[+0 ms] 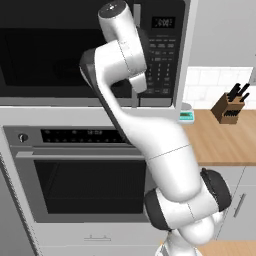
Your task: Open the microwave, place the bowl with waffle inside the microwave, then close the microwave door and turn it on.
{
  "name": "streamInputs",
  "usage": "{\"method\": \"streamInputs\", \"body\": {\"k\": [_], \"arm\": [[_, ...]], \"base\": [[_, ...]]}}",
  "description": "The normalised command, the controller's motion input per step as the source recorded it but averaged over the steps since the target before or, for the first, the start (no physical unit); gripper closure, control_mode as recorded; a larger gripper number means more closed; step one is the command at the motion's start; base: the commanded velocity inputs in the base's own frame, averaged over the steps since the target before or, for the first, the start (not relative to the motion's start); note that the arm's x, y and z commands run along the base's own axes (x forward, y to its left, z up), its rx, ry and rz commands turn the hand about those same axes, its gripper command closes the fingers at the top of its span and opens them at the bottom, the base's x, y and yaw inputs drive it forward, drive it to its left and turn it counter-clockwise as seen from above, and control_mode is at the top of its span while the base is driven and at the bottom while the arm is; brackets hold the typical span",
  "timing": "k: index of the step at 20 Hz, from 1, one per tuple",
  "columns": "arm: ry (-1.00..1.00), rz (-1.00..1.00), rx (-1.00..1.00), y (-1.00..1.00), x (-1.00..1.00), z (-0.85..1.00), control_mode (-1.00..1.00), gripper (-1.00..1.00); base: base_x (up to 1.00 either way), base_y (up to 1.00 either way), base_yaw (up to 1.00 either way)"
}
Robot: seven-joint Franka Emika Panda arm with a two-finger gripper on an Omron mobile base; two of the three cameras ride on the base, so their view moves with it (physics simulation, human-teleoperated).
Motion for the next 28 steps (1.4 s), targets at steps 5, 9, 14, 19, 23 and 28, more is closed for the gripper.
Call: {"method": "streamInputs", "body": {"k": [5, 9, 14, 19, 23, 28], "arm": [[0.23, 0.23, 0.0, -0.34, 1.0, -0.12, -1.0, 1.0], [0.21, 0.18, -0.07, -0.01, 1.0, -0.49, -1.0, 1.0], [0.1, 0.06, -0.3, 0.64, 0.99, -0.78, -1.0, 1.0], [0.06, 0.0, -0.43, 0.98, 0.69, -0.81, -1.0, 1.0], [0.0, 0.06, -0.46, 1.0, -0.09, -0.69, -1.0, 1.0], [-0.15, 0.23, -0.19, 0.28, -0.96, -0.47, -1.0, 1.0]], "base": [[0.0, 0.0, 0.0], [0.0, 0.0, 0.0], [0.0, 0.0, 0.0], [0.0, 0.0, 0.0], [0.0, 0.0, 0.0], [0.0, 0.0, 0.0]]}}
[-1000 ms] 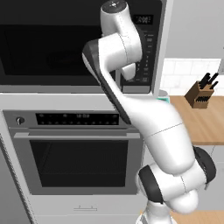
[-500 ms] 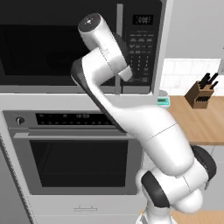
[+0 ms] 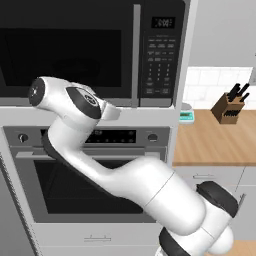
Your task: Open the microwave, place the bowl with waffle inside the microwave, then close the microwave door and turn it on.
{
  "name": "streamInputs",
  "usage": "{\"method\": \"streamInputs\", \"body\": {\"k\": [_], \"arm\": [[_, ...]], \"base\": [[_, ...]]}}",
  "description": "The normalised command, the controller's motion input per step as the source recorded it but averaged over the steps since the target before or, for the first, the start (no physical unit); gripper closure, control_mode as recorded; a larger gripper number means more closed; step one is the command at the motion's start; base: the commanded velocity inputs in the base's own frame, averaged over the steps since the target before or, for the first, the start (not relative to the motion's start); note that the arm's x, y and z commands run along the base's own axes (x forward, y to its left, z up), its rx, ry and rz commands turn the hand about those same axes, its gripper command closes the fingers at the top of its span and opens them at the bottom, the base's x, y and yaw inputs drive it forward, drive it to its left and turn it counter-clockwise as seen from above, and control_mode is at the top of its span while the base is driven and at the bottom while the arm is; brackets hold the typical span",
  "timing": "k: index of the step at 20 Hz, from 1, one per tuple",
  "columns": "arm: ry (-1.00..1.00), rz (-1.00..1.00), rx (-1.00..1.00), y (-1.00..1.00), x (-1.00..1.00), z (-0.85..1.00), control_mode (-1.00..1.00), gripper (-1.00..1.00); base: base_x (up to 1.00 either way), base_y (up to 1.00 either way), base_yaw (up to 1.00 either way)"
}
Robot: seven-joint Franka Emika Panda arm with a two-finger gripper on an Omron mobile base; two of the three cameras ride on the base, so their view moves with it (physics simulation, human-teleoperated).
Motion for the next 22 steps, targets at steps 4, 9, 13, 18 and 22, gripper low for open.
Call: {"method": "streamInputs", "body": {"k": [4, 9, 13, 18, 22], "arm": [[-0.33, 0.04, 0.2, -0.87, -0.98, -0.13, -1.0, 1.0], [-0.28, 0.03, 0.46, -1.0, -0.66, -0.01, -1.0, 1.0], [-0.26, 0.04, 0.39, -0.93, -0.49, 0.0, -1.0, 1.0], [-0.35, 0.0, 0.2, -0.62, -0.28, 0.0, -1.0, 1.0], [-0.29, 0.0, 0.15, -0.36, 0.0, 0.0, -1.0, 1.0]], "base": [[0.0, 0.0, 0.0], [0.0, 0.0, 0.0], [0.0, 0.0, 0.0], [0.0, 0.0, 0.0], [0.0, 0.0, 0.0]]}}
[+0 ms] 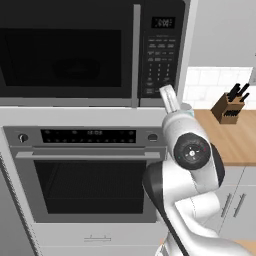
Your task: Open the microwave, place the bowl with waffle inside the microwave, then close the microwave door and turn it on.
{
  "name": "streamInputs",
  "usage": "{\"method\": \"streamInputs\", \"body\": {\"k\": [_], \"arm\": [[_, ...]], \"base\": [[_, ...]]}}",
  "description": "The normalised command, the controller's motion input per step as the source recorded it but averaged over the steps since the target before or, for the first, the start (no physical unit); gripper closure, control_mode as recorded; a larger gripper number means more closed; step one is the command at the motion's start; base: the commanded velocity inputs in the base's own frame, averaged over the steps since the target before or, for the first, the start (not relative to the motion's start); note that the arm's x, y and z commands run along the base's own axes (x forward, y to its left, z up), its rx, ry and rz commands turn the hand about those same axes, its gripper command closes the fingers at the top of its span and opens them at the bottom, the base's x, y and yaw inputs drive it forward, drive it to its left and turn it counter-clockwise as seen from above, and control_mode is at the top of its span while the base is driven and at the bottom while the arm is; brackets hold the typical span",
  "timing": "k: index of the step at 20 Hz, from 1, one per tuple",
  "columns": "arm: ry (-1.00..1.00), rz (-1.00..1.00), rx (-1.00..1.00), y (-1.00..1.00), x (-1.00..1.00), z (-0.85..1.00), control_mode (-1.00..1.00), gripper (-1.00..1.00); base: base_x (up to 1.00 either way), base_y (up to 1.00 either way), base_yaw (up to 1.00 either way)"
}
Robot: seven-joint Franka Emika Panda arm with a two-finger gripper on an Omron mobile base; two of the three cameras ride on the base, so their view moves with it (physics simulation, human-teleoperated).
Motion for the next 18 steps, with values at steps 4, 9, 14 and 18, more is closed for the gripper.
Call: {"method": "streamInputs", "body": {"k": [4, 9, 14, 18], "arm": [[-0.15, 0.0, 0.18, -0.06, 0.03, 0.04, -1.0, 1.0], [-0.07, -0.01, 0.1, 0.0, 0.11, 0.03, -1.0, 1.0], [-0.02, 0.0, 0.02, 0.0, 0.37, 0.0, -1.0, 1.0], [0.0, 0.0, 0.0, 0.01, 0.41, -0.02, -1.0, 1.0]], "base": [[0.0, 0.0, 0.0], [0.0, 0.0, 0.0], [0.0, 0.0, 0.0], [0.0, 0.0, 0.0]]}}
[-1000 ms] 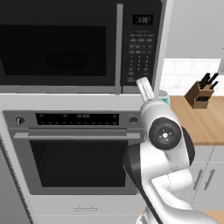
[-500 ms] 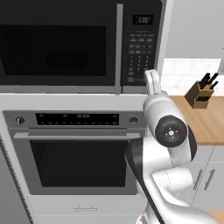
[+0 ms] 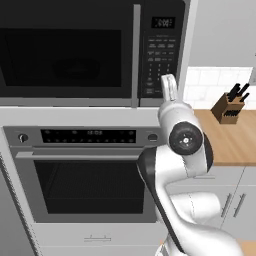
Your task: Open the microwave, place the bowl with waffle inside the microwave, then close the microwave door and turn it on.
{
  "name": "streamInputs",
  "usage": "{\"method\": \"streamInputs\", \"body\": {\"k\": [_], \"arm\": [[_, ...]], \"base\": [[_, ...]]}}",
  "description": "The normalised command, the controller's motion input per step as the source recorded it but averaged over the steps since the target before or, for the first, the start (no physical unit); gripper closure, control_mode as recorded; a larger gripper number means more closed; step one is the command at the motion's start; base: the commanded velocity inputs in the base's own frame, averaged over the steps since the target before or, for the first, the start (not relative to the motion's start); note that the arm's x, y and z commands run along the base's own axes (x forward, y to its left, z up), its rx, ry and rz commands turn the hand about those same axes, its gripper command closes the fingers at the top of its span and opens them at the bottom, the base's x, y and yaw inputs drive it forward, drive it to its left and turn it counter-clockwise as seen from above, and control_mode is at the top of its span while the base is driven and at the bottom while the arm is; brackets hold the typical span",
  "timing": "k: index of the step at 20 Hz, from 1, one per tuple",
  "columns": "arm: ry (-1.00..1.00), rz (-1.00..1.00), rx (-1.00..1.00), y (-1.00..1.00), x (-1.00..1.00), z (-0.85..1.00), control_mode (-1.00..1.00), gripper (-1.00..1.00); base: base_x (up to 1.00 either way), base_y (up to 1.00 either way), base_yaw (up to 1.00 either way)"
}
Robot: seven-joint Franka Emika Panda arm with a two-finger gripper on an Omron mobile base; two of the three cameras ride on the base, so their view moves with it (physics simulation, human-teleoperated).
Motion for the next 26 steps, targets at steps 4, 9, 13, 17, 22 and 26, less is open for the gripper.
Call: {"method": "streamInputs", "body": {"k": [4, 9, 13, 17, 22, 26], "arm": [[0.0, 0.0, 0.0, 0.06, 0.54, -0.05, -1.0, 1.0], [0.0, 0.0, 0.0, 0.05, 0.56, -0.07, -1.0, 1.0], [0.0, 0.0, 0.0, 0.1, 0.57, -0.12, -1.0, 1.0], [0.0, 0.0, 0.0, 0.13, 0.53, -0.13, -1.0, 1.0], [0.0, 0.0, 0.0, 0.0, 0.55, -0.02, -1.0, 1.0], [0.0, 0.0, 0.01, 0.0, 0.67, -0.05, -1.0, 1.0]], "base": [[0.0, 0.0, 0.0], [0.0, 0.0, 0.0], [0.0, 0.0, 0.0], [0.0, 0.0, 0.0], [0.0, 0.0, 0.0], [0.0, 0.0, 0.0]]}}
